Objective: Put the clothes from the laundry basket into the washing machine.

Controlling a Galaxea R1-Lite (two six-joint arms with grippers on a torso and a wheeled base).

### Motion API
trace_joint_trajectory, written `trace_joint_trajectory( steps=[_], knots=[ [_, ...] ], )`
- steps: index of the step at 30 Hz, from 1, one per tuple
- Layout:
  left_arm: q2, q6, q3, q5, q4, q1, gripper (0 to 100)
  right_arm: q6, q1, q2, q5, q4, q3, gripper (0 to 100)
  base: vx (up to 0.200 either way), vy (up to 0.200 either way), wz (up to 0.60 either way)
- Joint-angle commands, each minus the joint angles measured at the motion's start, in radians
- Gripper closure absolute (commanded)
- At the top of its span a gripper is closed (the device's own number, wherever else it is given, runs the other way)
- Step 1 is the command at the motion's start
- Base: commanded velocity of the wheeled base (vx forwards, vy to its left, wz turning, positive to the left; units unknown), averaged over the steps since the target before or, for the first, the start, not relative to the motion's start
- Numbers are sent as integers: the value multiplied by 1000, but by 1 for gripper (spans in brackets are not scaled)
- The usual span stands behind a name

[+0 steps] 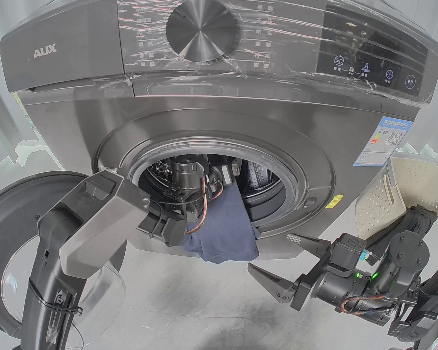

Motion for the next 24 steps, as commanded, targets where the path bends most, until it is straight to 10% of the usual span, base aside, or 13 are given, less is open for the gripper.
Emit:
trace_joint_trajectory(
  steps=[1,11,24],
  knots=[
    [-177,4,232,-59,70,-40,0,0,0,1,0,0,0,0,0,0,0],
    [-226,56,449,-89,124,-66,0,1,16,-1,-1,0,0,0,0,0,0],
    [-89,66,363,-89,82,-54,0,9,31,-1,-4,0,0,0,0,0,0]
  ],
)
